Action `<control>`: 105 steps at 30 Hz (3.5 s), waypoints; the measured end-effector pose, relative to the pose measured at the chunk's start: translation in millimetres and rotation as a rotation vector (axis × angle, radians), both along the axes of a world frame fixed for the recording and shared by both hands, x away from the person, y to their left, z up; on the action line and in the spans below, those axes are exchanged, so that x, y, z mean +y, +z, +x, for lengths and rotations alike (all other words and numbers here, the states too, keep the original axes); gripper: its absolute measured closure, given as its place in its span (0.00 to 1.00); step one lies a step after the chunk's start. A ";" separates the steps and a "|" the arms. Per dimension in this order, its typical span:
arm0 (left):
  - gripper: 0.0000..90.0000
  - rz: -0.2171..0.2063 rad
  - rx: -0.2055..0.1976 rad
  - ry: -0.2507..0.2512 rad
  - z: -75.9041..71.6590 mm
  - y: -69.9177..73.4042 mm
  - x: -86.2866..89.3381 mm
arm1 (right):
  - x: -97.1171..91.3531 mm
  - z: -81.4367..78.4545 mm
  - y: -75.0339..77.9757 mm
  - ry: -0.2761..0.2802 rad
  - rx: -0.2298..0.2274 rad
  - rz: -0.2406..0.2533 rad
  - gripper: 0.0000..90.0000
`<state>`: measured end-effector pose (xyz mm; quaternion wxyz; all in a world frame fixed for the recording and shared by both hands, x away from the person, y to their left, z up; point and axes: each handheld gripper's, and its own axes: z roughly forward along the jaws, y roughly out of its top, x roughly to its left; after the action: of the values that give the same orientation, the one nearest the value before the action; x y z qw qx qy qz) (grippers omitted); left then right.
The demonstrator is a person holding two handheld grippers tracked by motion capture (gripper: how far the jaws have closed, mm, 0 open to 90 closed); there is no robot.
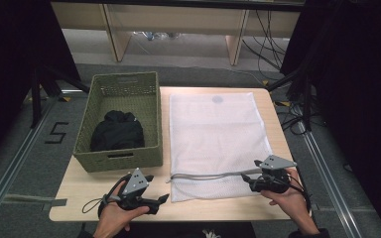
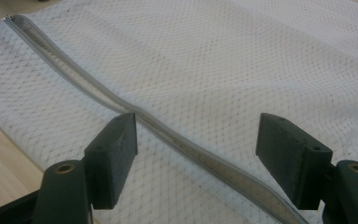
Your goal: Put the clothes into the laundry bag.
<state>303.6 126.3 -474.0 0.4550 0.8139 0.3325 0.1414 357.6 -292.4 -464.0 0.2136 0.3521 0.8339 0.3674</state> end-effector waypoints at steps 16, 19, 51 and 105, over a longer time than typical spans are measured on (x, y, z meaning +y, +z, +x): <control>0.24 0.009 -0.006 -0.003 2.9 0.4 -0.7 | 2.4 2.5 -1.9 0.006 0.006 -0.021 0.34; 0.23 0.026 -0.003 -0.008 3.6 0.4 -0.5 | 1.7 3.7 -1.6 -0.006 -0.010 -0.024 0.34; 0.24 0.064 0.004 -0.025 8.7 -0.9 -0.5 | 70.8 53.7 -29.5 0.206 0.019 -0.265 0.28; 0.26 0.048 -0.015 -0.010 14.1 2.5 3.0 | 73.9 91.4 -20.6 0.124 -0.008 -0.298 1.00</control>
<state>317.8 129.3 -471.4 0.4384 0.8251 0.3216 0.1534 449.0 -218.5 -484.7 0.2439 0.2628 0.8985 0.2534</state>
